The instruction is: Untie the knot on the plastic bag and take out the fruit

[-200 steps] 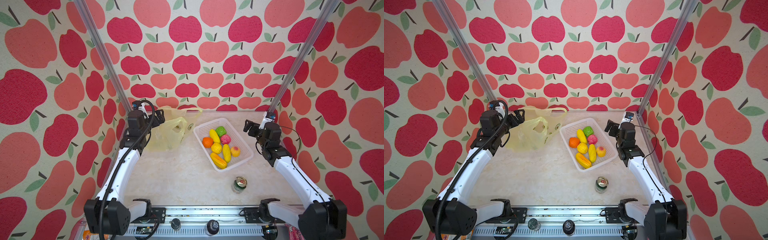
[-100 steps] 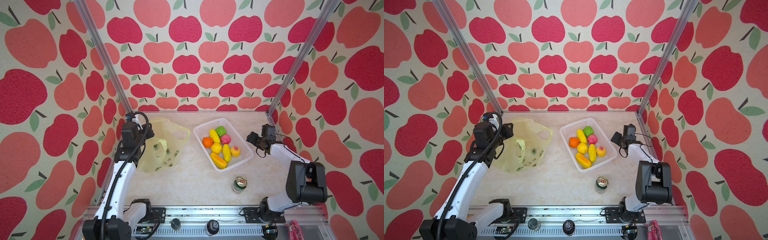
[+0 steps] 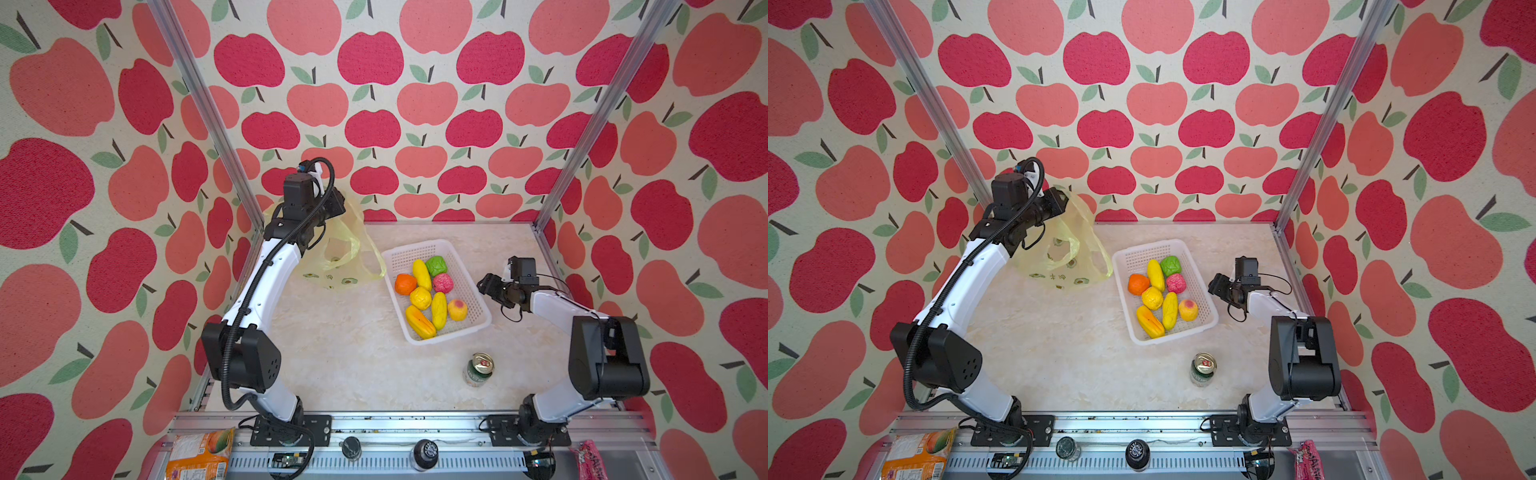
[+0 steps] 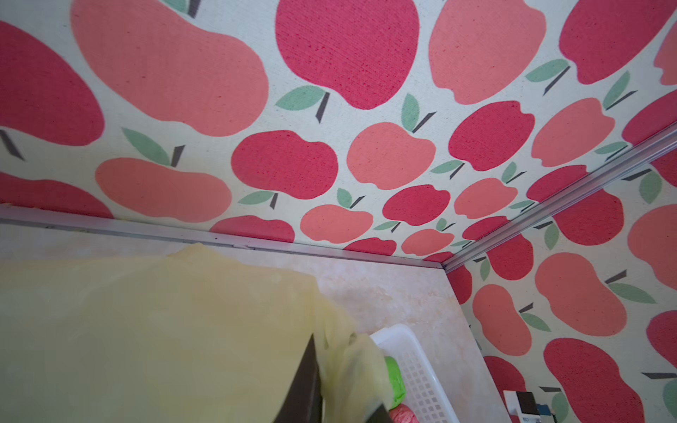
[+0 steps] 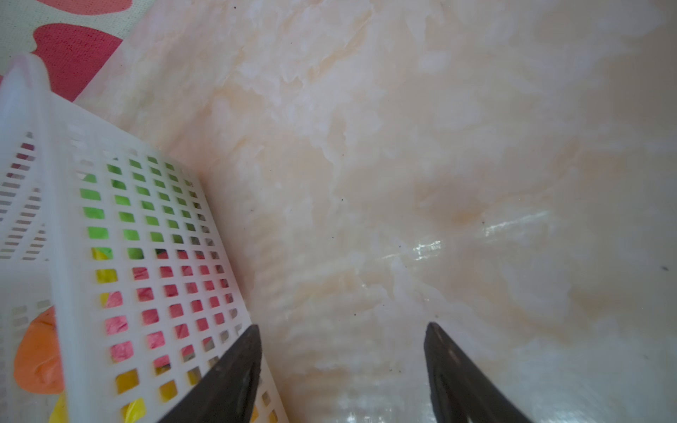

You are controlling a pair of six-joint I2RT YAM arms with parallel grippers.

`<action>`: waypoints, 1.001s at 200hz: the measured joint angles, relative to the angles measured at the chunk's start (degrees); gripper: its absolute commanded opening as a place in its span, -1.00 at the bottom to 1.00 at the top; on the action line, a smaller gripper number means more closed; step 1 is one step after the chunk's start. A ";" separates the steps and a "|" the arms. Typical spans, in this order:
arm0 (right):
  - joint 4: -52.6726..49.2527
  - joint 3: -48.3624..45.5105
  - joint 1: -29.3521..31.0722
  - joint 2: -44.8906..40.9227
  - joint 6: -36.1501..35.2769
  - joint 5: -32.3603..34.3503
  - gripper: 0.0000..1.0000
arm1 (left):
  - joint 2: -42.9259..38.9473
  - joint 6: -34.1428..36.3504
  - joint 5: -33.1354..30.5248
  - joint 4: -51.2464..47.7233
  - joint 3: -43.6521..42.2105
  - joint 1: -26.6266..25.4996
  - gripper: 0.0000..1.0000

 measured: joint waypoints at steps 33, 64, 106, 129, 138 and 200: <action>0.26 -0.83 0.20 -0.87 0.00 0.28 0.45 | 5.88 0.37 -1.62 -0.26 3.19 -1.66 -0.63; 0.37 -1.64 0.20 -1.79 0.00 0.46 0.46 | 10.69 0.15 -1.64 -1.51 3.15 1.44 -0.20; 0.50 -1.64 0.20 -1.84 0.00 0.50 0.47 | 14.25 1.99 -0.70 -6.05 3.21 3.78 0.98; 0.48 -1.64 0.20 -2.34 -0.02 1.03 0.49 | 15.50 4.28 -4.09 -17.68 9.55 2.45 0.98; 0.50 -1.68 0.20 -2.80 -0.02 1.16 0.50 | 15.91 5.20 -5.40 -21.97 12.87 1.92 0.98; 0.17 -2.95 -0.11 -7.13 -1.16 3.45 0.60 | 5.81 10.60 -8.39 -35.10 8.00 1.11 0.98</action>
